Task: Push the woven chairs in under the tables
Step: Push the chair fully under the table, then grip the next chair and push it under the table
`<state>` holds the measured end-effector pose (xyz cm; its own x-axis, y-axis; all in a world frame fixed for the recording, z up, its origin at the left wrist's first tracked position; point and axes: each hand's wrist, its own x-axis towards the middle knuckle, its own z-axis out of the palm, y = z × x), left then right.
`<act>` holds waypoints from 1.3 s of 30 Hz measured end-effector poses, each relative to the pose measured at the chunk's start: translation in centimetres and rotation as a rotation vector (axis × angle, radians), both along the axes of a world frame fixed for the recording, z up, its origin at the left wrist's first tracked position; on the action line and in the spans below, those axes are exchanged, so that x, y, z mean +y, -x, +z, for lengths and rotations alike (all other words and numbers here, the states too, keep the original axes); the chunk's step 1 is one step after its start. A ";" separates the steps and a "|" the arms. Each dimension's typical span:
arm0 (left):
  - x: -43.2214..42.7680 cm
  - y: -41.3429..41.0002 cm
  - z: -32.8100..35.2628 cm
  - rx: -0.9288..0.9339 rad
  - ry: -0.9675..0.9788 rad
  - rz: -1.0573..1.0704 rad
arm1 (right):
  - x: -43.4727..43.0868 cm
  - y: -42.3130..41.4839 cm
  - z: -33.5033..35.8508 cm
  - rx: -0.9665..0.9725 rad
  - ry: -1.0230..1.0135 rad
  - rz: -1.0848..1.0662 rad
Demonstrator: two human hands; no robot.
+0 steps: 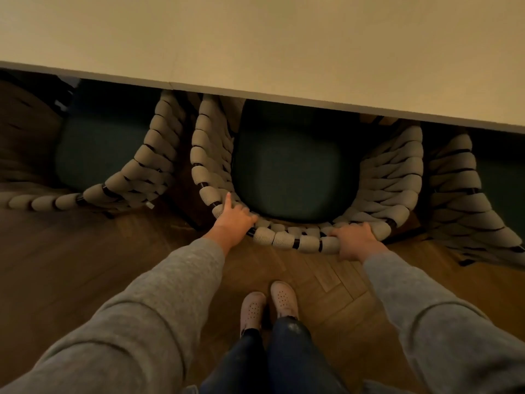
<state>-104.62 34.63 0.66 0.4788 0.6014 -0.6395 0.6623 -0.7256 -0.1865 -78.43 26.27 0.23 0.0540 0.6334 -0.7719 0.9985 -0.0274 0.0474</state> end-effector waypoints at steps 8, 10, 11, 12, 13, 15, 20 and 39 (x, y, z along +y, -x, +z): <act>-0.6 4.3 0.6 -0.227 -0.100 0.133 | 4.9 6.4 1.5 0.243 0.034 0.052; -0.4 7.2 1.4 -0.267 -0.148 0.217 | 6.5 10.0 2.5 0.309 -0.097 0.133; -0.3 9.0 1.8 -0.273 -0.169 0.272 | 7.3 12.0 2.8 0.361 -0.147 0.140; -0.2 10.7 2.0 -0.272 -0.186 0.321 | 8.0 13.8 3.3 0.411 -0.199 0.142; -0.1 12.8 2.3 -0.262 -0.203 0.375 | 8.9 16.0 3.6 0.446 -0.239 0.165; -0.3 17.4 2.7 -0.223 -0.205 0.464 | 10.2 21.1 4.3 0.479 -0.304 0.246; -0.7 29.6 3.6 -0.223 -0.218 0.588 | 13.2 34.5 5.2 0.455 -0.388 0.399; 8.2 78.3 7.5 -0.149 -0.308 0.911 | 27.9 83.3 6.8 0.488 -0.515 0.592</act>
<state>-182.93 42.86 8.20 -0.1892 0.9124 -0.3630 0.9782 0.1427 -0.1512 -161.77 54.18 7.04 -0.6451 0.7256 -0.2395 0.7627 0.5928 -0.2585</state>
